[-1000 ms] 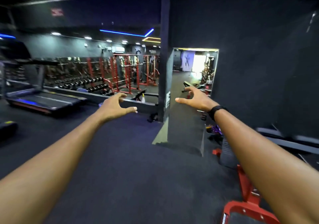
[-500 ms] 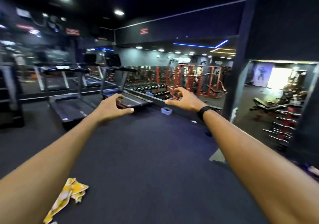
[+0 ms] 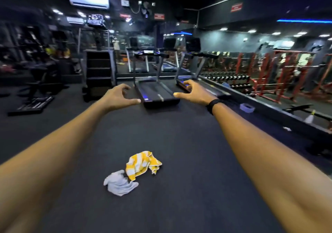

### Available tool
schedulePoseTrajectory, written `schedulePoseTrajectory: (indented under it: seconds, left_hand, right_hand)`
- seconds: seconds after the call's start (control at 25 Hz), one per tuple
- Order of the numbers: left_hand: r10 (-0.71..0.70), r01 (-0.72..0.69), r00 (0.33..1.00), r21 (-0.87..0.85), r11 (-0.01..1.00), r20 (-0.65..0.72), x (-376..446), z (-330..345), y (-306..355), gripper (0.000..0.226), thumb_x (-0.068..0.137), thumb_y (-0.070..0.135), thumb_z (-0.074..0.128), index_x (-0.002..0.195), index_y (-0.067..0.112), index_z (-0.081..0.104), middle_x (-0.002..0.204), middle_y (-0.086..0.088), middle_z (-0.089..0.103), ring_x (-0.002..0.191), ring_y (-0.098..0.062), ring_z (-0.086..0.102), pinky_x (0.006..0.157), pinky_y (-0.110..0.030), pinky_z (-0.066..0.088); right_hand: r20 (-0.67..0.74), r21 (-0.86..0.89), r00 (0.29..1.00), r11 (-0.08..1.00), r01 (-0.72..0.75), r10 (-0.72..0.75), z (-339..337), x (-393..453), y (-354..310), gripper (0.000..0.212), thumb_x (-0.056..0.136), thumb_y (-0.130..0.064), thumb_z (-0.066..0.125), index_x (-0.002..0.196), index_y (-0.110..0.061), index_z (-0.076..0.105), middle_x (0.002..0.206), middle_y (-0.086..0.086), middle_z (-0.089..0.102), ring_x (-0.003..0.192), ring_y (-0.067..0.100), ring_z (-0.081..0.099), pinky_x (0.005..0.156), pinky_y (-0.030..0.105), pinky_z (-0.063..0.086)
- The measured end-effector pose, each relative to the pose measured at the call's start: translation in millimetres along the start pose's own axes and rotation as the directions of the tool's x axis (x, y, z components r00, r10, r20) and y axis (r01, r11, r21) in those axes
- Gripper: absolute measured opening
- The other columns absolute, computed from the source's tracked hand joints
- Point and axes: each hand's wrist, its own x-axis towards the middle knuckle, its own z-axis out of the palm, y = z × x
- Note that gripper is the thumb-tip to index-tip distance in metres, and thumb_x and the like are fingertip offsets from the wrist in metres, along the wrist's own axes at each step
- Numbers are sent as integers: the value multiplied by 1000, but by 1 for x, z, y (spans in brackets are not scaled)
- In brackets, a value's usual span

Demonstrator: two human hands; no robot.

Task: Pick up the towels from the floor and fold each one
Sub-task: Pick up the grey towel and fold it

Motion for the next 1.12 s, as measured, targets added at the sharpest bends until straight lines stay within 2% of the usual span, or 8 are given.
schedulePoseTrajectory:
  seconds: [0.16,0.24,0.36,0.52,0.76,0.92,1.12]
  left_hand:
    - [-87,88,996,28,996,-34,21,-29,-64,70,73,48,77,131,17,51,128,-8,56,116,-23,54,97,-32,43]
    - [-118,120,992,46,992,-52,37,-39,-89,71,73,49,76,132,17,51,129,-8,56,116,-22,54,93,-29,41]
    - [-166,172,984,92,981,-70,74,-51,-133,69,73,50,76,130,18,53,130,-8,56,116,-22,54,93,-29,40]
    - [-195,205,976,107,973,-98,137,-59,-181,69,72,51,76,129,19,53,132,-8,54,119,-23,53,101,-36,42]
    - [-248,260,964,134,956,-98,265,-76,-232,69,72,52,76,129,22,53,134,-4,53,122,-20,50,100,-34,40]
    - [-271,284,956,117,952,-115,328,-89,-268,66,73,51,76,128,22,54,135,-5,52,123,-21,50,98,-34,41]
    - [-326,330,943,76,941,-66,401,-73,-345,72,70,54,77,130,22,52,136,-7,52,124,-22,50,100,-37,42]
  right_hand:
    - [68,48,997,999,23,-27,60,59,-25,80,78,-49,73,141,-14,40,145,7,44,130,21,45,102,29,36]
    - [95,39,995,999,39,-42,81,90,-31,77,78,-51,72,140,-16,42,145,6,44,131,20,44,105,31,36]
    - [128,24,991,999,46,-49,114,148,-33,72,77,-52,72,136,-18,47,142,7,47,130,21,45,105,32,35]
    - [166,15,982,996,85,-86,152,232,-25,71,76,-55,71,134,-19,49,137,4,51,127,20,48,100,30,37]
    - [236,-22,967,994,104,-96,191,386,-23,72,72,-63,70,130,-25,51,135,1,51,124,19,48,107,42,37]
    - [240,17,964,993,114,-115,217,465,-23,70,74,-57,72,131,-21,52,137,5,51,126,20,48,104,35,38]
    - [276,26,957,996,83,-87,280,549,-9,66,75,-55,72,129,-21,53,135,4,53,126,20,48,100,32,37]
